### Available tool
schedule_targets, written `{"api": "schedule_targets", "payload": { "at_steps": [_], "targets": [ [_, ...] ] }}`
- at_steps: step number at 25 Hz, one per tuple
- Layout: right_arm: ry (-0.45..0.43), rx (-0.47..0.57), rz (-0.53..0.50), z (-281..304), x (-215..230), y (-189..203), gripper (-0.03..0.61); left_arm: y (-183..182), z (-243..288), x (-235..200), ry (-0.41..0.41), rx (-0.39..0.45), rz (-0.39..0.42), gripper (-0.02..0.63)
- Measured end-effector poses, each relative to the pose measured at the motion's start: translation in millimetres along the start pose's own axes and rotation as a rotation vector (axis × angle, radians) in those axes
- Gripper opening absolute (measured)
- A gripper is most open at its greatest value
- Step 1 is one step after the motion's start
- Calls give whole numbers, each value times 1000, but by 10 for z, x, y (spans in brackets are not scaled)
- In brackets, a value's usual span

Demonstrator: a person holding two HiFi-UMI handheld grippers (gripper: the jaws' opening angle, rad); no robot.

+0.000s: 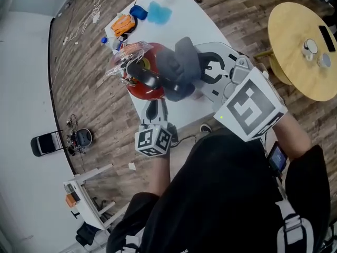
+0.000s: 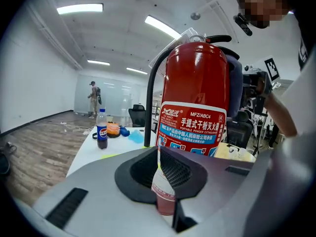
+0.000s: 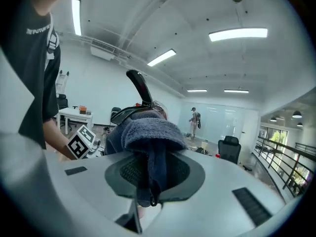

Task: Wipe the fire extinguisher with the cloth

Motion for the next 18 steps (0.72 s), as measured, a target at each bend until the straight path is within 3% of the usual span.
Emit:
{"api": "schedule_targets", "payload": {
  "at_steps": [3, 6, 13, 18],
  "targets": [
    [-19, 34, -41, 5, 51, 19, 72, -12, -28, 32, -27, 1, -6, 37],
    [-9, 8, 12, 174, 96, 299, 72, -18, -22, 37, -46, 3, -20, 37],
    [-133, -295, 176, 972, -4, 1794, 71, -46, -19, 63, -64, 0, -35, 37],
    [-248, -626, 29, 1486, -313, 2735, 71, -53, 4, 55, -75, -18, -40, 37]
  ]
}}
Point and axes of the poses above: the fingertips, and each gripper's own axes: z forward along the fingers, x to its right, y out of its underside, the point moved 9 cm from there along -z, backward along the fingers, and after that the axes turned 8 degrees about -x, right-handed, at the moved point
